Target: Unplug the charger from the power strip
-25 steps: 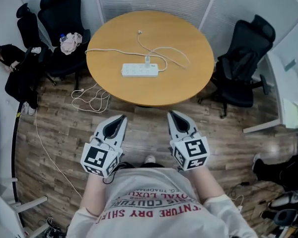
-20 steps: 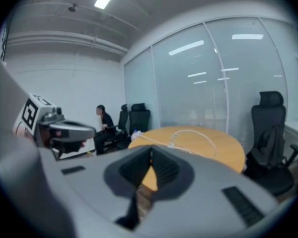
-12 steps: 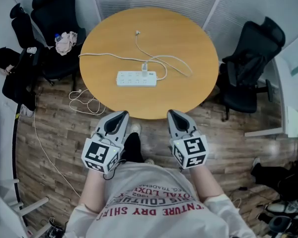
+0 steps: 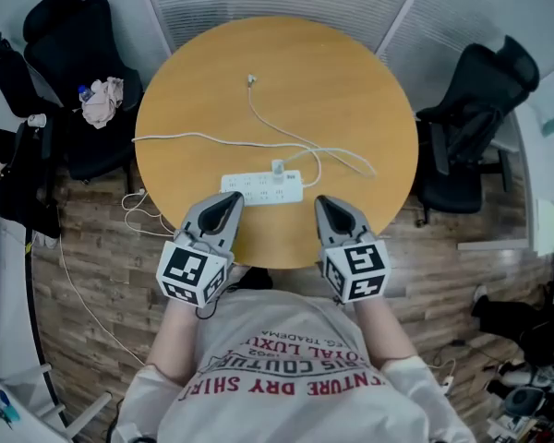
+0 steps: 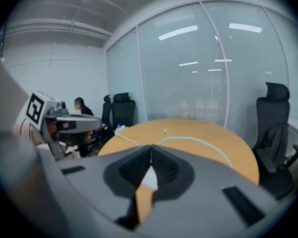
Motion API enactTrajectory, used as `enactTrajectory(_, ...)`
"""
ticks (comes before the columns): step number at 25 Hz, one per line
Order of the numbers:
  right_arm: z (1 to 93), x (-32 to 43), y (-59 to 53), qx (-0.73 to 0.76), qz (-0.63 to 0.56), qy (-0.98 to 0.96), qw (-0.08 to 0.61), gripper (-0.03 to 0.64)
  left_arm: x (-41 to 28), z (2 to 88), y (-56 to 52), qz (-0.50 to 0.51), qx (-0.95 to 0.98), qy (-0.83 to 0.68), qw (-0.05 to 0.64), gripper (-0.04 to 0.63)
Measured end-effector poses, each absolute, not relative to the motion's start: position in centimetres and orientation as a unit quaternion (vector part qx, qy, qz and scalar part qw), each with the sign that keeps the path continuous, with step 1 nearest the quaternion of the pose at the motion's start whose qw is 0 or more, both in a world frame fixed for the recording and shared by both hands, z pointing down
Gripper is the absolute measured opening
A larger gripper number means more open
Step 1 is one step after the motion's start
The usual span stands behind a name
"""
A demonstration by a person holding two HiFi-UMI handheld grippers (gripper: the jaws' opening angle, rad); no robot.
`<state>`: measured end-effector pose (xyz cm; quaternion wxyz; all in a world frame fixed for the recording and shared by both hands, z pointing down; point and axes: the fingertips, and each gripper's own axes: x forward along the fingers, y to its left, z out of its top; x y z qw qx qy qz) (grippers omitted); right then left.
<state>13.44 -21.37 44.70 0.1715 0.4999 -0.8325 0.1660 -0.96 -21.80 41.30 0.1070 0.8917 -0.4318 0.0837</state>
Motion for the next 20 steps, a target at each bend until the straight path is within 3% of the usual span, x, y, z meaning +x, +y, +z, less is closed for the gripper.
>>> enactTrajectory(9,51.0,11.3,-27.0,0.497,0.211,-0.810,0.227,0.028,-2.2,48.2,-28.2,0.118,0.900,-0.394,0.144,0.029)
enactTrajectory(20,57.1,9.9,-28.1,0.473,0.254,-0.790,0.294,0.029,0.3,60.3,-28.4,0.255,0.902,-0.301,0.174,0.029)
